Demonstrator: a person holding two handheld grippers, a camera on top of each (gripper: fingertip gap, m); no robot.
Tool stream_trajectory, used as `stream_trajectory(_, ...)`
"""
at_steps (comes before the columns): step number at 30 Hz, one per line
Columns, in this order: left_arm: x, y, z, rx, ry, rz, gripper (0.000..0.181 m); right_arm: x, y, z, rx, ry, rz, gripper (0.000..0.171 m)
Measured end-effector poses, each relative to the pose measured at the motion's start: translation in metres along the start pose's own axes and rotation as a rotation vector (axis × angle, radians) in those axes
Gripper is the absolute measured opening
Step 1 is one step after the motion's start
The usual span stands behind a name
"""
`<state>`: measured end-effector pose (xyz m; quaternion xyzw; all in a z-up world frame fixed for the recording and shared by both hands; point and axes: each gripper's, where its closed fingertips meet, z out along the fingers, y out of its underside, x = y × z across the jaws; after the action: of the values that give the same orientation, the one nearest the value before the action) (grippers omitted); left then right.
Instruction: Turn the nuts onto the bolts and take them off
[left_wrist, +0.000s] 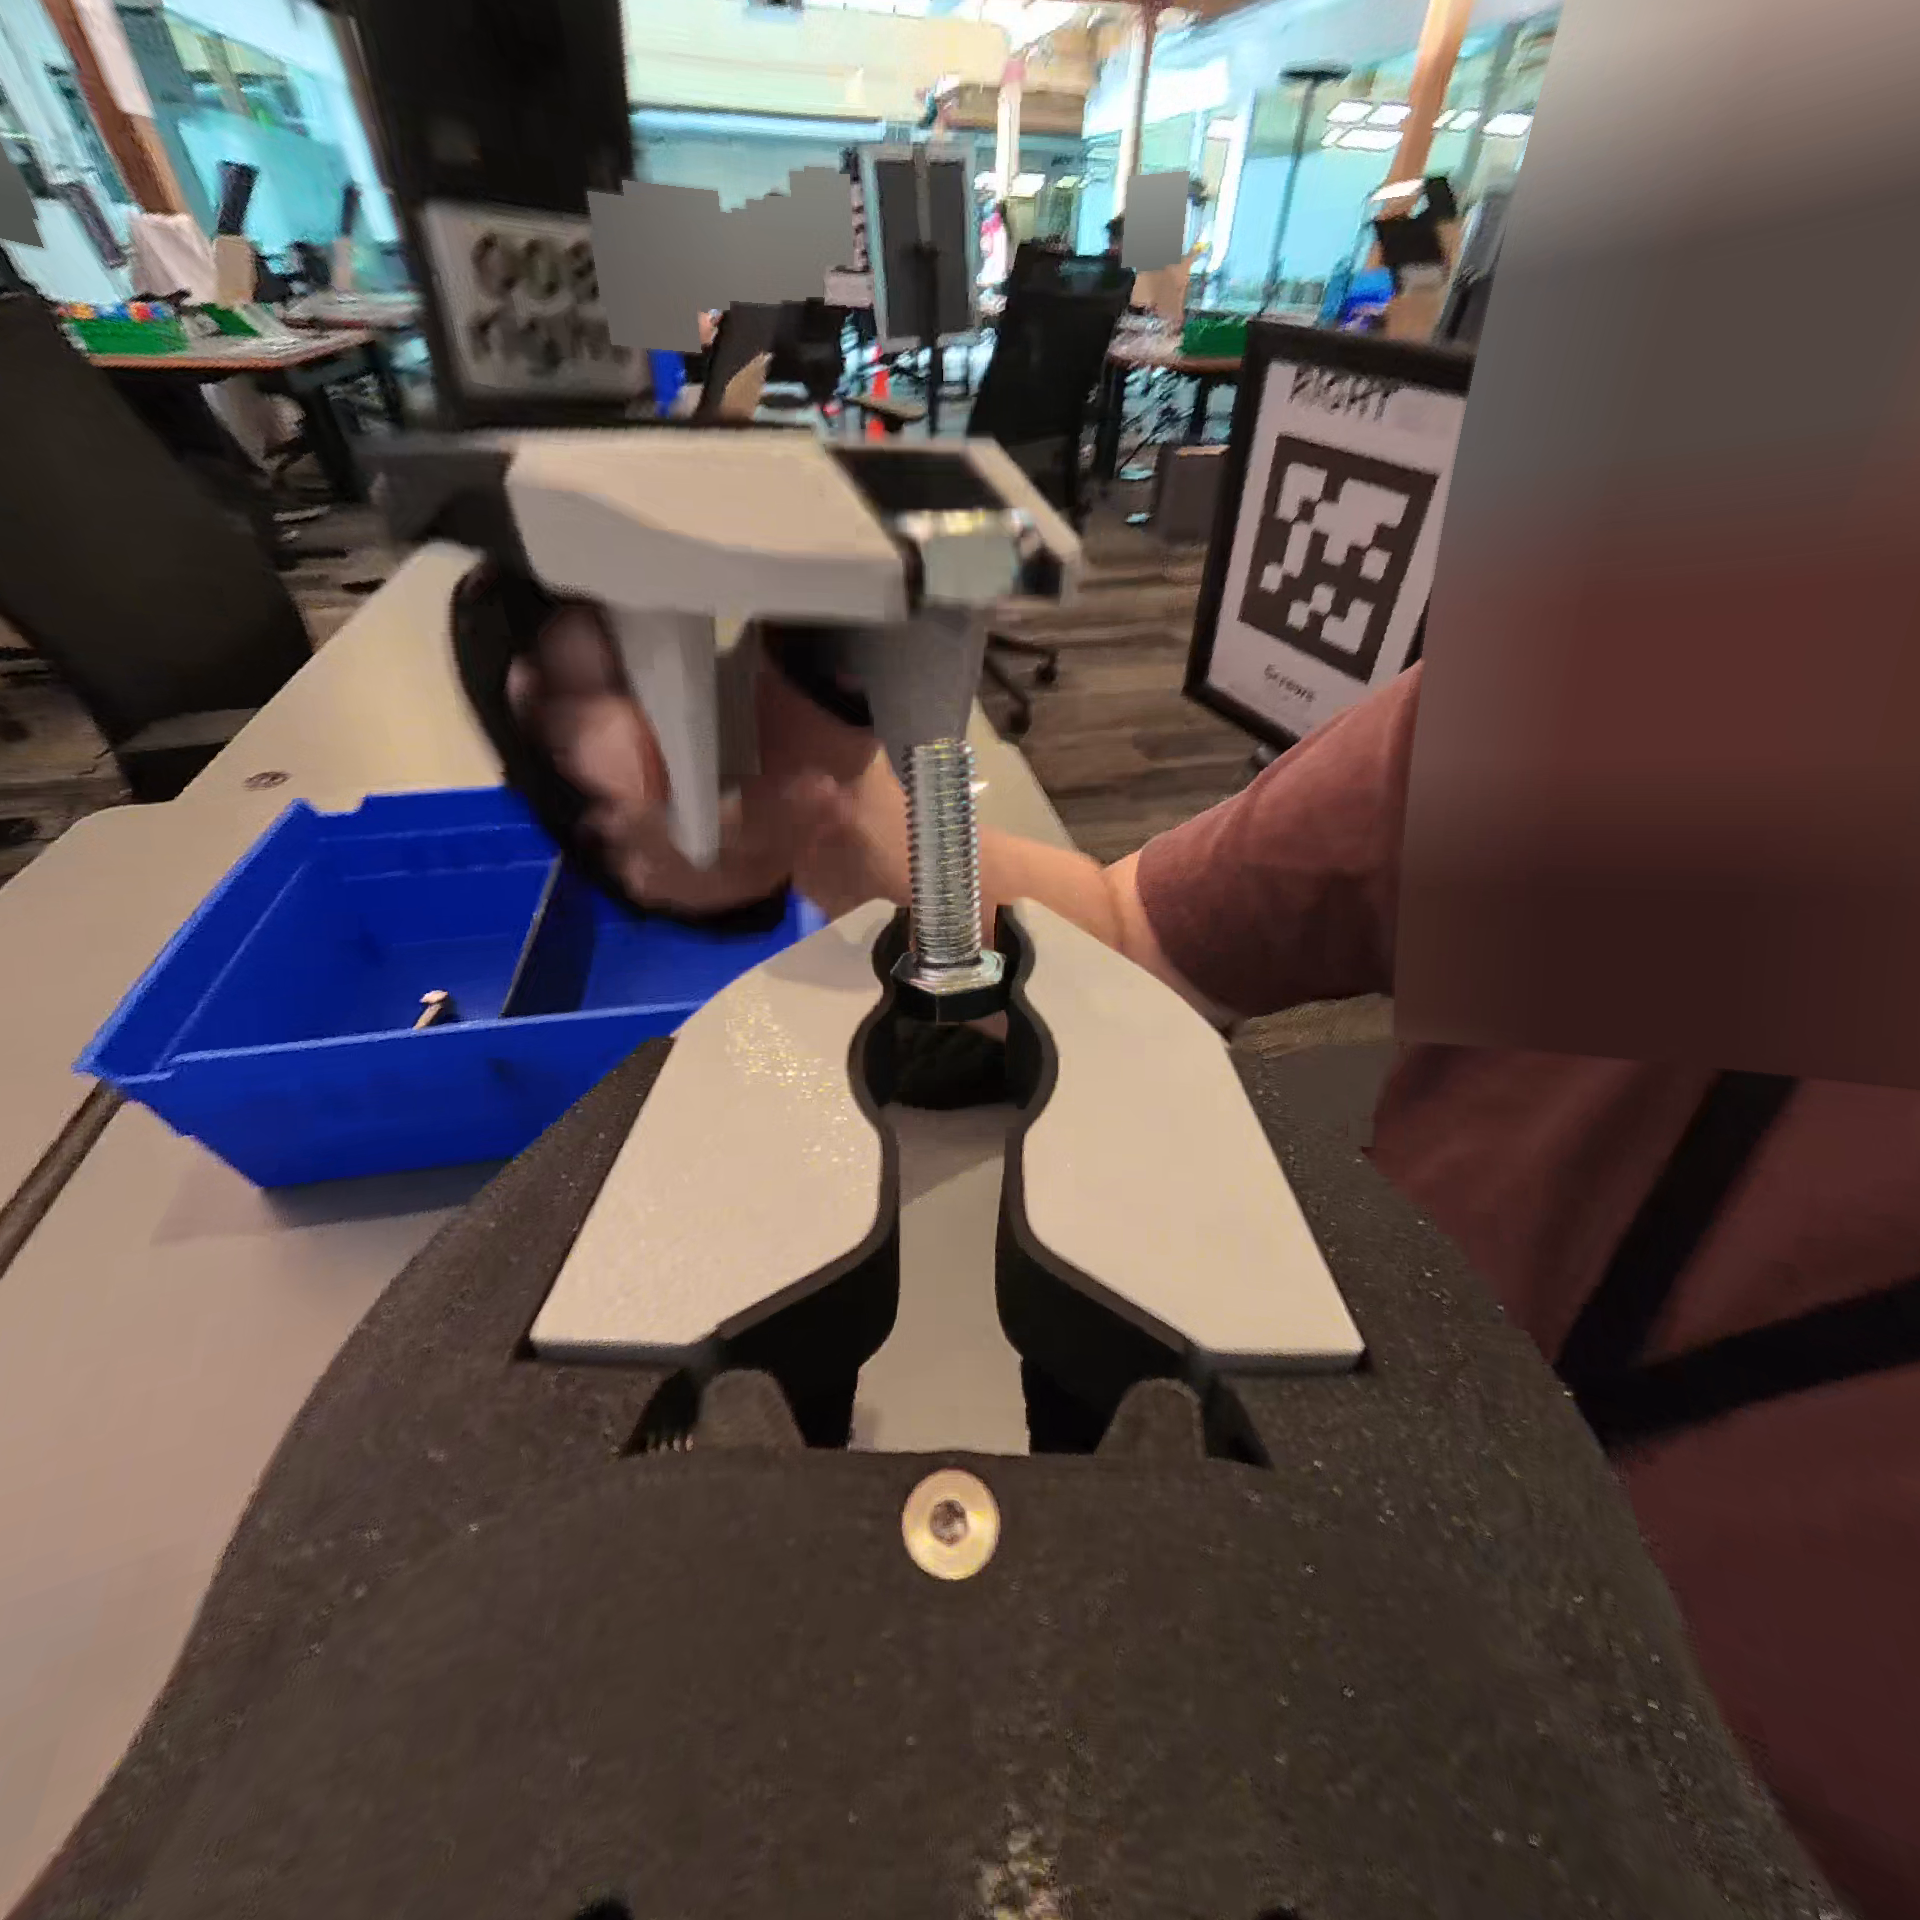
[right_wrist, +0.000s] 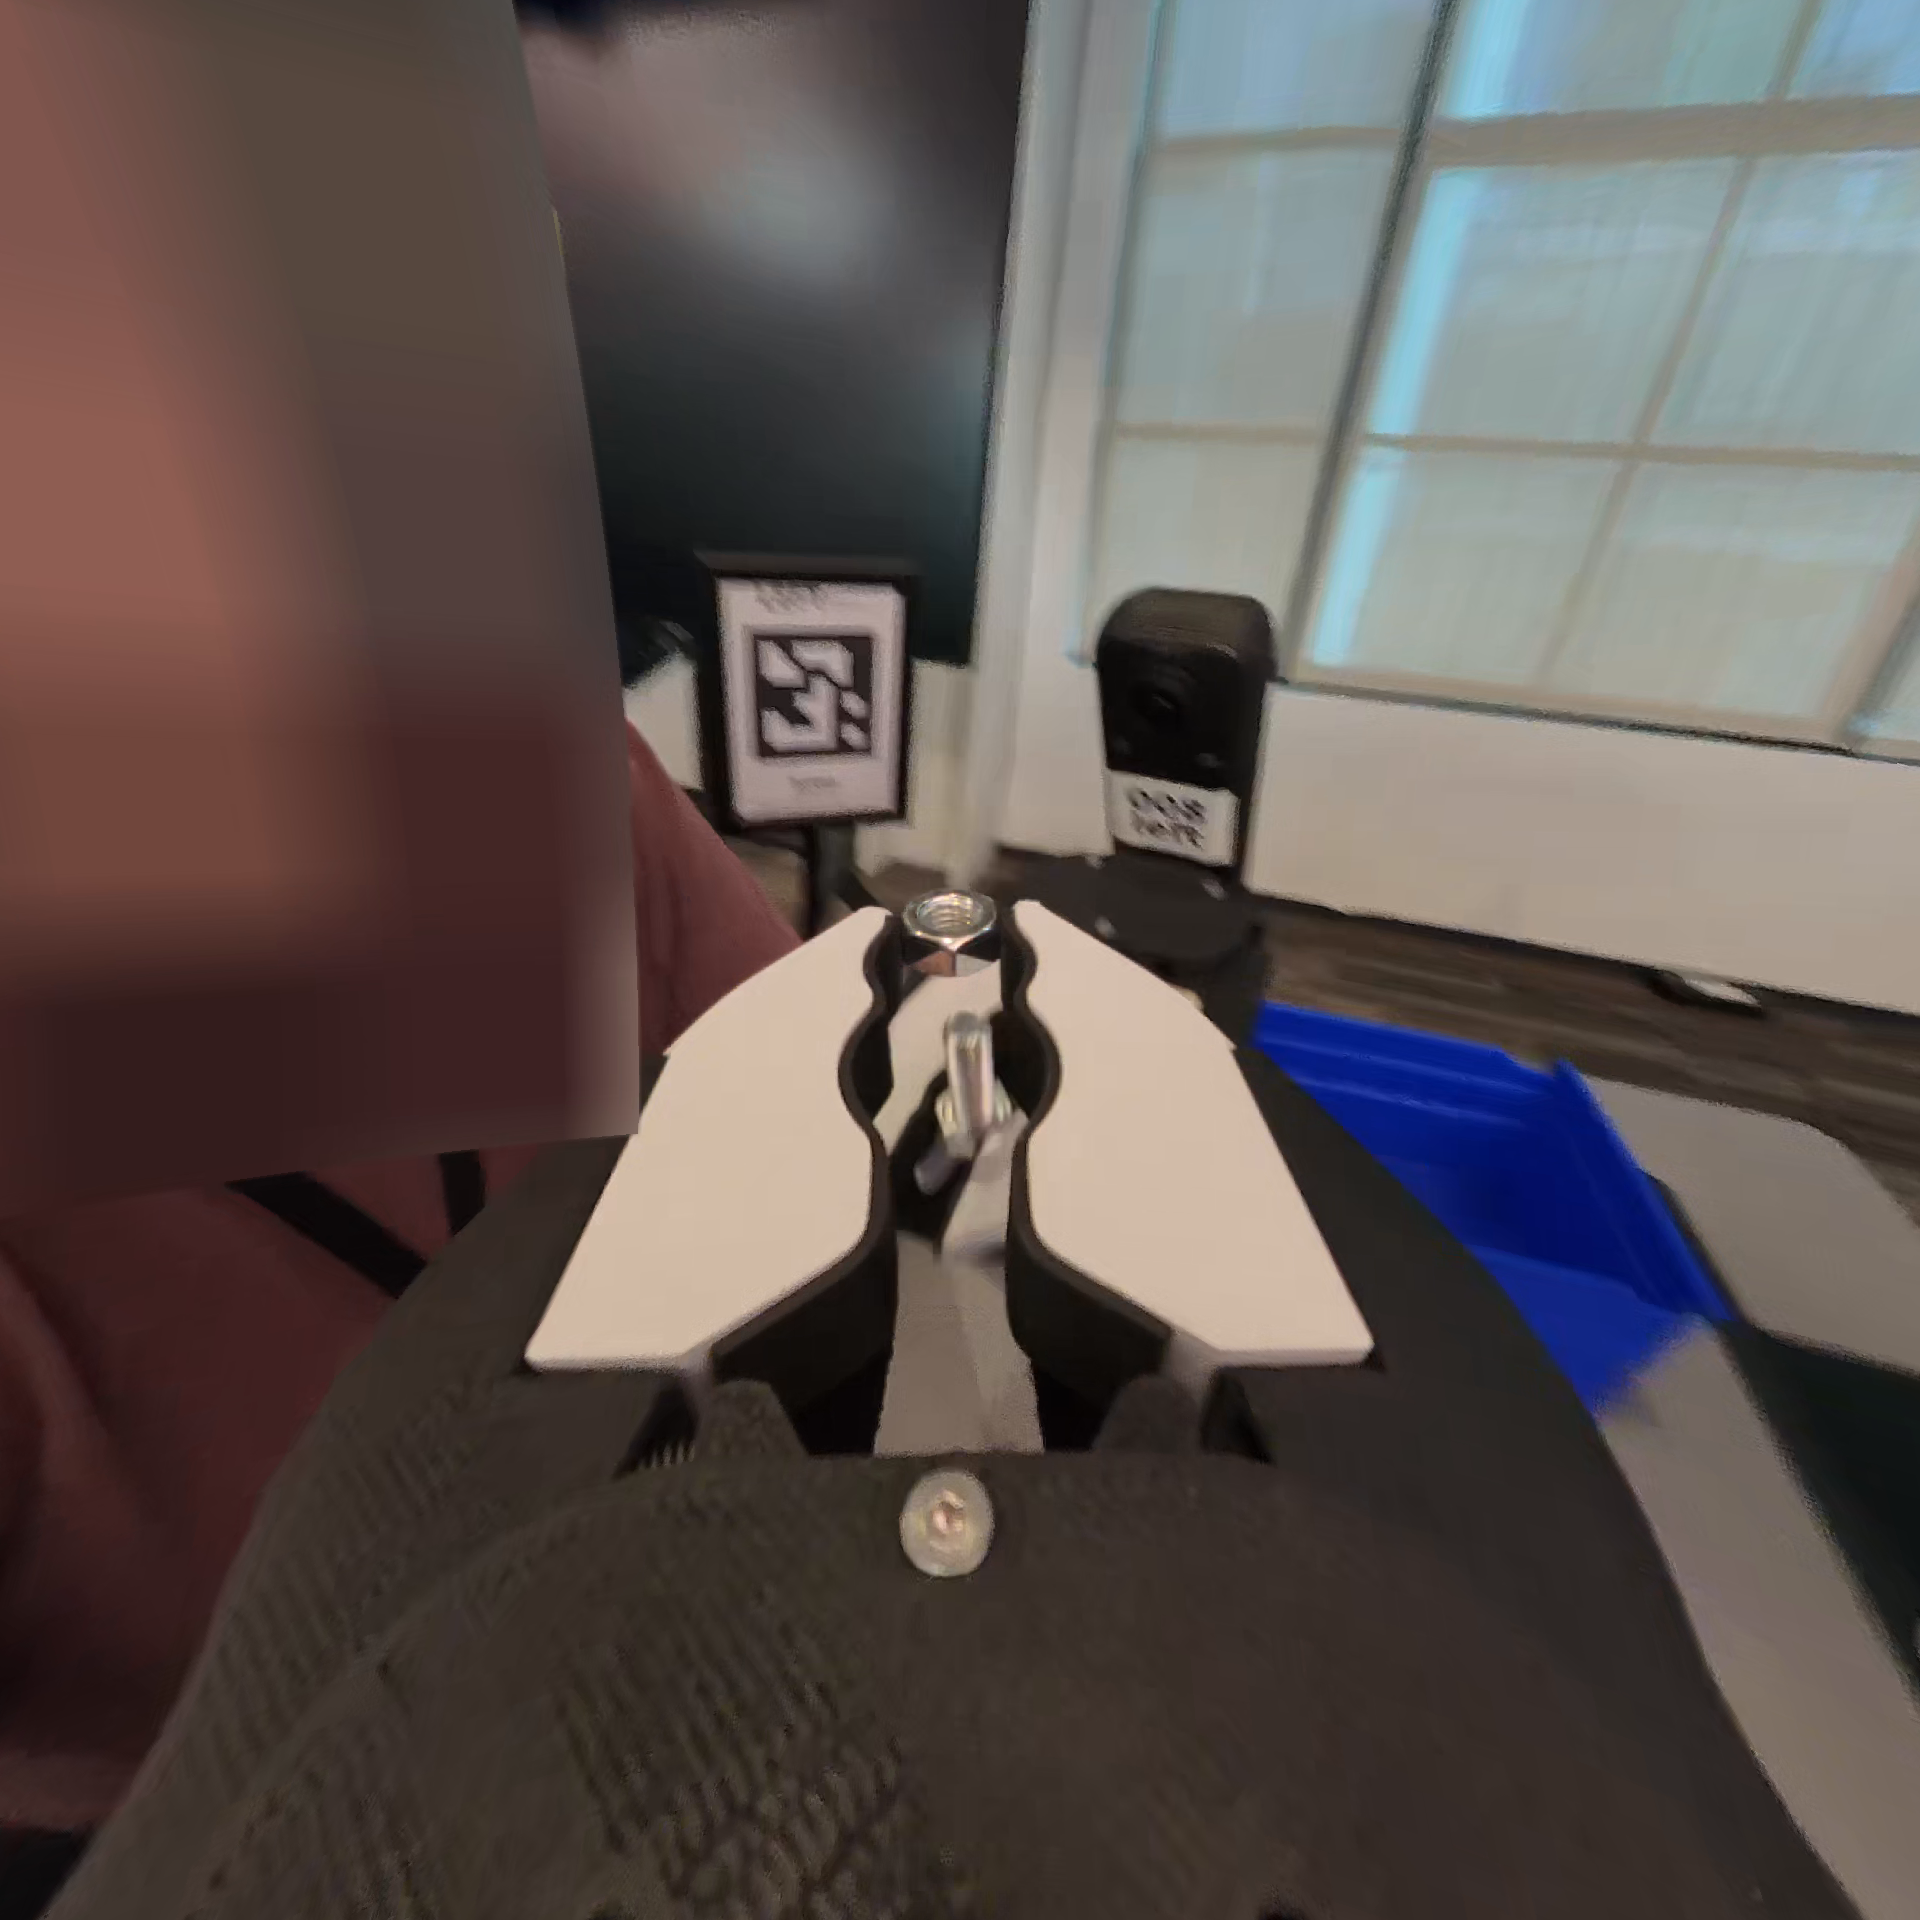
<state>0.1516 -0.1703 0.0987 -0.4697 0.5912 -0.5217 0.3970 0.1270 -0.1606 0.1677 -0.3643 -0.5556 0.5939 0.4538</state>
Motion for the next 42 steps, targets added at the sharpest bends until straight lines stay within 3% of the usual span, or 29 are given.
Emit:
stream_trajectory(1, -0.003, 0.0, -0.002, -0.01, -0.029, 0.013, 0.015, 0.003, 0.001, -0.015, -0.085, 0.092, -0.033, 0.018)
stream_trajectory(4, -0.006, -0.004, -0.013, -0.01, -0.06, 0.014, 0.015, 0.022, 0.05, -0.111, -0.612, 0.566, -0.121, 0.018)
stream_trajectory(6, -0.009, -0.009, -0.02, 0.006, -0.091, 0.019, 0.015, 0.018, 0.09, -0.191, -0.868, 0.793, 0.021, 0.019)
stream_trajectory(10, -0.012, -0.013, -0.032, 0.02, -0.105, 0.008, 0.015, -0.005, 0.168, -0.27, -0.974, 0.832, 0.518, 0.02)
stream_trajectory(16, -0.016, -0.015, -0.043, 0.023, -0.143, 0.004, 0.015, -0.023, 0.257, -0.313, -1.147, 0.776, 0.98, 0.02)
stream_trajectory(20, -0.017, -0.017, -0.047, 0.027, -0.155, 0.009, 0.015, -0.023, 0.269, -0.31, -1.122, 0.745, 1.066, 0.022)
stream_trajectory(26, -0.018, -0.019, -0.052, 0.034, -0.167, 0.009, 0.015, -0.022, 0.256, -0.309, -1.055, 0.776, 1.045, 0.029)
stream_trajectory(29, -0.025, -0.019, -0.053, 0.034, -0.21, 0.011, 0.015, -0.007, 0.22, -0.301, -0.96, 0.84, 0.863, 0.032)
stream_trajectory(31, -0.033, -0.016, -0.054, 0.025, -0.261, 0.014, 0.015, 0.013, 0.181, -0.289, -0.897, 0.905, 0.619, 0.035)
stream_trajectory(34, -0.048, -0.004, -0.05, -0.044, -0.345, 0.037, 0.015, 0.046, 0.104, -0.237, -0.712, 0.921, 0.187, 0.044)
stream_trajectory(37, -0.044, 0.01, -0.037, -0.104, -0.288, 0.028, 0.015, 0.044, 0.04, -0.145, -0.41, 0.67, -0.099, 0.046)
stream_trajectory(39, -0.037, 0.008, -0.028, -0.065, -0.213, -0.012, 0.015, 0.031, 0.018, -0.094, -0.253, 0.483, -0.172, 0.045)
stream_trajectory(42, -0.037, 0.005, -0.024, -0.021, -0.193, -0.043, 0.015, 0.03, 0.013, -0.051, -0.137, 0.348, -0.125, 0.04)
